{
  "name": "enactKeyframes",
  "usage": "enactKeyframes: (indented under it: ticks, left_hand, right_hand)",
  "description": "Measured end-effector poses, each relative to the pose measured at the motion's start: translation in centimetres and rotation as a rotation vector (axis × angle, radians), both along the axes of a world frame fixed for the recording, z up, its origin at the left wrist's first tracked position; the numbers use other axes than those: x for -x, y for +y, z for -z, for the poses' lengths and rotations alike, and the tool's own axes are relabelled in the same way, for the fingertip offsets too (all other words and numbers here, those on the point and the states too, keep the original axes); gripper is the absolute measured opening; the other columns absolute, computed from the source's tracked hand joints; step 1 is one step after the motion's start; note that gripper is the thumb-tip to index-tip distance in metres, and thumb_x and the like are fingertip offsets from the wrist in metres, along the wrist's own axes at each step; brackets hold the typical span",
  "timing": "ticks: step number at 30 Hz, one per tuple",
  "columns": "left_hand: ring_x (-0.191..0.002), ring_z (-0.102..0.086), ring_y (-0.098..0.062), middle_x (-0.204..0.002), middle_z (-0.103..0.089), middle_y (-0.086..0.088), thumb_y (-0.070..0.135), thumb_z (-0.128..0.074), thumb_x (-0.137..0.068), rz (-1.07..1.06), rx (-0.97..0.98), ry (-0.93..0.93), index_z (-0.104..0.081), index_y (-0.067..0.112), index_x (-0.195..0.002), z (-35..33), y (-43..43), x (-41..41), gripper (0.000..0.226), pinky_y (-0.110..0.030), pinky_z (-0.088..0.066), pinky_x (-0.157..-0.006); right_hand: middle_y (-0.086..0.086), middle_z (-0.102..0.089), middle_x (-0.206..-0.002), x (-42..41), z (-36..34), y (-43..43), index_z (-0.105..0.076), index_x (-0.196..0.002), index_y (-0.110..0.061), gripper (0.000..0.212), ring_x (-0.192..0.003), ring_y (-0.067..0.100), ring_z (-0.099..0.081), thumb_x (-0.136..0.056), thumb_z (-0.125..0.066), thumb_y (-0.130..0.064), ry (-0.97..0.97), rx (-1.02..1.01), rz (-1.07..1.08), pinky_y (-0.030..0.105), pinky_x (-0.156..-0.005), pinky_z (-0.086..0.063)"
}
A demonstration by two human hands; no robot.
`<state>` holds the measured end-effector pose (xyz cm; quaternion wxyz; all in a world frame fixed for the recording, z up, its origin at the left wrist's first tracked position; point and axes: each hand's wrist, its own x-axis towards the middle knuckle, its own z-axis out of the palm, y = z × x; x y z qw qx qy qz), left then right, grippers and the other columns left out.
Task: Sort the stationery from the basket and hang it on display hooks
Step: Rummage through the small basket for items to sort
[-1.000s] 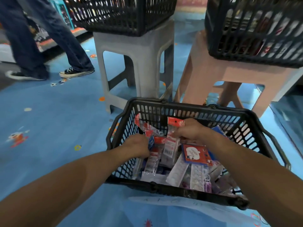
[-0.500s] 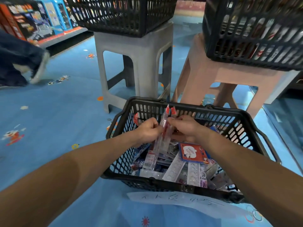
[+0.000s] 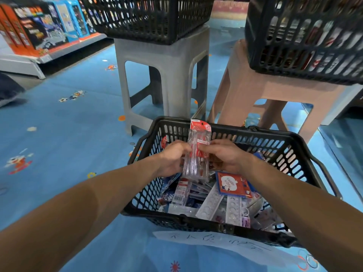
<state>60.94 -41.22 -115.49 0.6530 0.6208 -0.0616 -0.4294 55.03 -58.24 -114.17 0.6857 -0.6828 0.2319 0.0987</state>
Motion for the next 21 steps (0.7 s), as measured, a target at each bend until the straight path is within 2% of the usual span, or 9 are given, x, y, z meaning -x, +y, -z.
enactKeyframes:
  ticks: [3, 5, 8, 11, 13, 15, 18, 20, 21]
  left_hand:
    - [-0.104, -0.065, -0.033, -0.110, -0.066, -0.017, 0.011, -0.042, -0.099, 0.015, 0.012, 0.051, -0.058, 0.004, -0.128, 0.4, 0.0, -0.4, 0.034, -0.059, -0.055, -0.097]
    - [-0.099, -0.067, -0.031, -0.099, -0.068, -0.013, 0.011, -0.042, -0.099, -0.004, 0.000, 0.061, -0.060, 0.005, -0.116, 0.5, 0.1, -0.5, 0.025, -0.056, -0.056, -0.093]
    - [-0.088, -0.066, -0.028, -0.092, -0.063, -0.009, 0.009, -0.051, -0.094, -0.039, -0.029, 0.052, -0.055, 0.009, -0.098, 0.8, 0.4, -0.9, 0.006, -0.053, -0.058, -0.088]
    - [-0.081, -0.064, -0.024, -0.087, -0.062, -0.008, 0.005, -0.060, -0.090, -0.055, -0.035, 0.039, -0.056, 0.012, -0.091, 1.2, 0.7, -1.2, 0.008, -0.045, -0.056, -0.084]
    - [-0.080, -0.064, -0.023, -0.090, -0.064, -0.008, 0.002, -0.069, -0.087, -0.053, -0.025, 0.034, -0.059, 0.009, -0.101, 1.4, 0.7, -1.2, 0.019, -0.043, -0.054, -0.083]
    - [-0.084, -0.067, -0.025, -0.097, -0.069, -0.012, -0.002, -0.078, -0.080, -0.088, -0.012, 0.022, -0.058, 0.005, -0.116, 1.6, 0.4, -1.1, 0.042, -0.040, -0.056, -0.080]
    - [-0.101, -0.069, -0.031, -0.114, -0.073, -0.017, -0.002, -0.085, -0.074, -0.121, -0.003, 0.003, -0.057, 0.002, -0.129, 1.9, 0.1, -0.9, 0.061, -0.044, -0.054, -0.096]
    - [-0.106, -0.070, -0.031, -0.117, -0.074, -0.017, -0.001, -0.080, -0.081, -0.096, -0.001, -0.001, -0.061, 0.002, -0.127, 1.8, 0.1, -0.9, 0.049, -0.044, -0.055, -0.101]
    - [-0.102, -0.072, -0.028, -0.113, -0.074, -0.016, 0.001, -0.075, -0.087, -0.071, -0.007, -0.003, -0.064, 0.001, -0.122, 1.6, 0.1, -0.9, 0.036, -0.042, -0.056, -0.097]
  right_hand:
    - [0.010, -0.078, -0.101, 0.0, 0.1, 0.1, -0.069, -0.113, -0.009, 0.023, -0.086, 0.025, -0.076, -0.091, -0.075, -0.016, -0.010, -0.066, -0.005, 0.040, -0.074, -0.061]
    - [0.010, -0.078, -0.103, -0.1, 0.2, -0.1, -0.069, -0.114, -0.011, 0.021, -0.088, 0.024, -0.077, -0.093, -0.073, -0.014, -0.026, -0.094, 0.015, 0.039, -0.071, -0.061]
    - [0.007, -0.078, -0.093, -0.1, 0.4, -0.8, -0.067, -0.100, -0.014, 0.010, -0.074, 0.018, -0.076, -0.093, -0.074, -0.015, -0.035, -0.042, 0.115, 0.034, -0.063, -0.059]
    - [0.008, -0.076, -0.093, -0.2, 0.8, -1.5, -0.067, -0.099, -0.013, 0.007, -0.074, 0.019, -0.075, -0.094, -0.072, -0.014, -0.030, -0.007, 0.163, 0.036, -0.066, -0.060]
    - [0.010, -0.077, -0.098, -0.1, 0.8, -1.5, -0.068, -0.105, -0.012, 0.012, -0.079, 0.020, -0.075, -0.094, -0.071, -0.014, -0.022, 0.017, 0.128, 0.036, -0.069, -0.061]
    - [0.012, -0.077, -0.099, 0.0, 0.6, -1.0, -0.069, -0.109, -0.010, 0.014, -0.076, 0.020, -0.075, -0.094, -0.068, -0.008, -0.019, 0.041, 0.086, 0.033, -0.063, -0.060]
    - [0.012, -0.077, -0.097, 0.2, 0.4, -0.2, -0.071, -0.110, -0.011, 0.018, -0.073, 0.018, -0.074, -0.094, -0.065, -0.003, -0.012, 0.036, 0.039, 0.029, -0.057, -0.058]
    - [0.014, -0.077, -0.102, 0.3, 0.4, 0.0, -0.071, -0.112, -0.011, 0.020, -0.080, 0.022, -0.075, -0.093, -0.068, -0.006, -0.021, 0.042, 0.019, 0.031, -0.061, -0.059]
    - [0.013, -0.077, -0.102, 0.3, 0.4, 0.0, -0.071, -0.110, -0.012, 0.018, -0.082, 0.022, -0.075, -0.094, -0.068, -0.007, -0.029, 0.047, 0.021, 0.033, -0.065, -0.059]
